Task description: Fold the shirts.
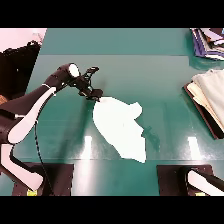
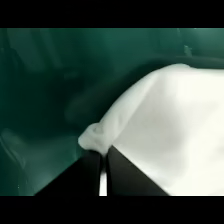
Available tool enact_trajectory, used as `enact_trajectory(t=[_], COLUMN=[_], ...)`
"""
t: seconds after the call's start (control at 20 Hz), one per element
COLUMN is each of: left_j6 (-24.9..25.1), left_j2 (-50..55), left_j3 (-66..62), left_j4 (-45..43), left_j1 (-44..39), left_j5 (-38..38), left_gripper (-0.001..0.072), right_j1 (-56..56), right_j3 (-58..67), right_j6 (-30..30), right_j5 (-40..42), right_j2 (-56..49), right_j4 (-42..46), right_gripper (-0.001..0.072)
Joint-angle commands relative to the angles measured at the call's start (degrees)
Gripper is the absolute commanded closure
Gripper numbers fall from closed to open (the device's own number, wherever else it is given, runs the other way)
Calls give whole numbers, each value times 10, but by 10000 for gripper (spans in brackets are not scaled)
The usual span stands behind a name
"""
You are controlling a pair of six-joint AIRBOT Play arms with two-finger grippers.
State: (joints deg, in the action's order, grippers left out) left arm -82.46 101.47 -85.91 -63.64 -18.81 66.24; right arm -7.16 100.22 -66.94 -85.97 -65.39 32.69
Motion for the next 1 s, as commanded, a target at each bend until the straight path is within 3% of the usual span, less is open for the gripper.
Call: enact_trajectory(t=[0.0,0.15,0.25,0.3,0.35,0.4,0.65,0.95], left_j6=[-1,0,1,5,5,5,4,4], left_j2=[-2,-50,-94,-112,-128,-137,-145,-145], left_j3=[-23,-49,-52,-52,-52,-52,-52,-52], left_j4=[-7,-23,-26,-27,-29,-34,-35,-35], left_j1=[11,35,54,62,68,72,71,71], left_j5=[40,34,21,19,20,20,32,37], left_gripper=[679,679,678,678,678,678,678,678], right_j1=[12,52,79,97,118,141,299,422], right_j3=[-1,-73,-177,-240,-300,-365,-595,-606], right_j6=[-38,-72,-72,-72,-72,-72,-70,-15], right_j5=[-34,-64,-66,-65,-55,-33,141,232], right_j2=[0,15,31,37,39,39,7,-116], right_j4=[87,223,226,220,217,208,130,12], right_gripper=[695,694,692,599,363,246,274,274])
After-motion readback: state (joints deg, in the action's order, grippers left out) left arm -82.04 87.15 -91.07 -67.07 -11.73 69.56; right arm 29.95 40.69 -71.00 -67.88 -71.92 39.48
